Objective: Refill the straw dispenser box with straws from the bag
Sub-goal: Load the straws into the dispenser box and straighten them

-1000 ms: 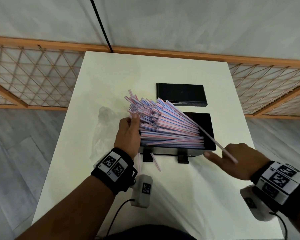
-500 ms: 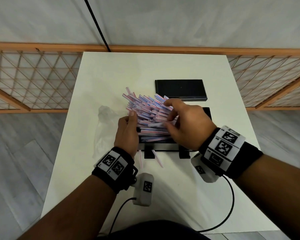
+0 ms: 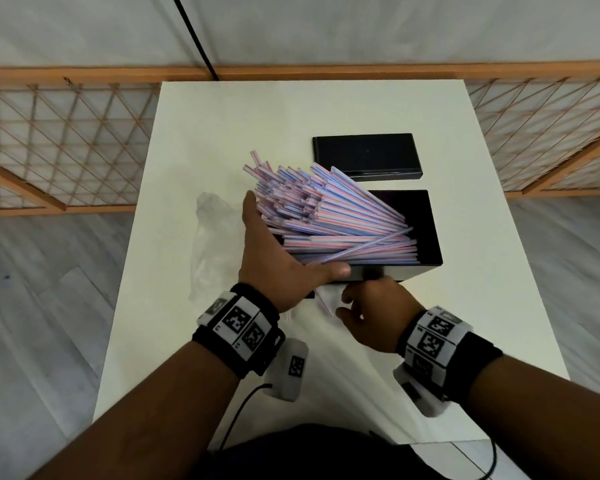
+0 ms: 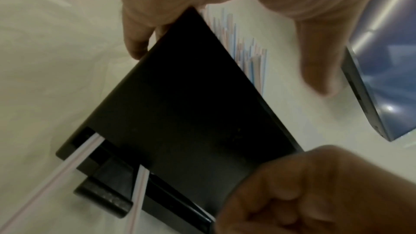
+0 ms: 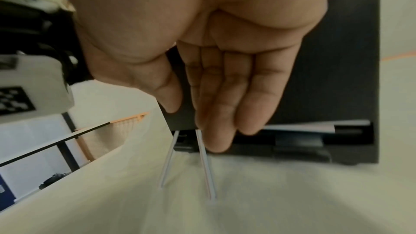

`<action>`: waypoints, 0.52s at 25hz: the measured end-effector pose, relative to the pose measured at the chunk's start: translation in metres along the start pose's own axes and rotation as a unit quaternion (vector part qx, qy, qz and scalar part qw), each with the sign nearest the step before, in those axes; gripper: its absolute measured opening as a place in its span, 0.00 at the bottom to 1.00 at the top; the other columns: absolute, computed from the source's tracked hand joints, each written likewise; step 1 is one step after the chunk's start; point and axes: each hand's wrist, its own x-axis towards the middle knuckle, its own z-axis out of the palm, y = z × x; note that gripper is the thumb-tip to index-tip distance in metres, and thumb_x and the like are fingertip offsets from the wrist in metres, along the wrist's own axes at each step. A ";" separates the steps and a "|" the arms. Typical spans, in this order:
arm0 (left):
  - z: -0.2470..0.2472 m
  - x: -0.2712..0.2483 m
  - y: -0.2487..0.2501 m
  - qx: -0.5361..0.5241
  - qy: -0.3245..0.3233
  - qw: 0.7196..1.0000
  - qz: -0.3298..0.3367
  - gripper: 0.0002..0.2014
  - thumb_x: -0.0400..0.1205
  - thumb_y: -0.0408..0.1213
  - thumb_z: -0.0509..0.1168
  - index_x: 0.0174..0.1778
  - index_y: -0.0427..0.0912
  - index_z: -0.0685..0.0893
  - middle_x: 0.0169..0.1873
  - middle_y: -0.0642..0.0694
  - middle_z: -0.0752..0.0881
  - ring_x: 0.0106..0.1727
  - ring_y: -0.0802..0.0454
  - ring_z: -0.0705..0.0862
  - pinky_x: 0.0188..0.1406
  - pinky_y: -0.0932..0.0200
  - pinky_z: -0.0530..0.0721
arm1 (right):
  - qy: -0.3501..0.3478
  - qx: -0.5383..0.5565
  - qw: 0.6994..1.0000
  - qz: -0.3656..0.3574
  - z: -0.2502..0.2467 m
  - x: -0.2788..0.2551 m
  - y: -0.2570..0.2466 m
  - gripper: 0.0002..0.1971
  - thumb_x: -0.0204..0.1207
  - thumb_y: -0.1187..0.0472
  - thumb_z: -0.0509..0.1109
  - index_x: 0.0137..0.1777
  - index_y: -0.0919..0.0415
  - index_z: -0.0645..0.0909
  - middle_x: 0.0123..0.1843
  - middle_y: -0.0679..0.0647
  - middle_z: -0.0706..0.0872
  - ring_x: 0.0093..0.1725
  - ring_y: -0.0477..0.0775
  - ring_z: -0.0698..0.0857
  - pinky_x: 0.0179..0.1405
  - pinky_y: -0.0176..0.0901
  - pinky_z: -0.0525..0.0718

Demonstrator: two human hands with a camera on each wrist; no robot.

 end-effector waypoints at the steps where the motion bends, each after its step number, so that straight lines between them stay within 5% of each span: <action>1: 0.001 0.001 -0.003 0.011 0.010 1.000 -0.001 0.73 0.49 0.51 0.90 0.85 0.49 0.49 0.75 0.55 0.76 0.73 0.60 0.80 0.72 0.51 0.82 | -0.004 0.010 1.000 0.012 0.007 0.006 0.000 0.18 0.74 0.42 0.63 0.54 0.50 0.86 0.49 0.55 0.91 0.51 0.62 0.89 0.53 0.52 0.87; 6: 0.001 0.008 -0.012 -0.004 0.060 0.998 -0.026 0.56 0.64 0.42 0.86 0.83 0.47 0.59 0.68 0.58 0.80 0.68 0.55 0.85 0.68 0.44 0.86 | -0.037 0.050 0.997 0.045 0.036 0.035 -0.010 0.19 0.84 0.47 0.60 0.69 0.52 0.81 0.68 0.60 0.85 0.69 0.65 0.81 0.68 0.51 0.79; 13: 0.011 0.008 -0.003 -0.088 0.100 0.989 -0.059 0.31 0.77 0.49 0.75 0.71 0.49 0.68 0.59 0.56 0.85 0.60 0.58 0.86 0.71 0.46 0.83 | -0.085 0.006 0.995 0.044 0.044 0.046 -0.008 0.18 0.87 0.52 0.56 0.72 0.57 0.75 0.70 0.61 0.82 0.70 0.67 0.79 0.65 0.50 0.77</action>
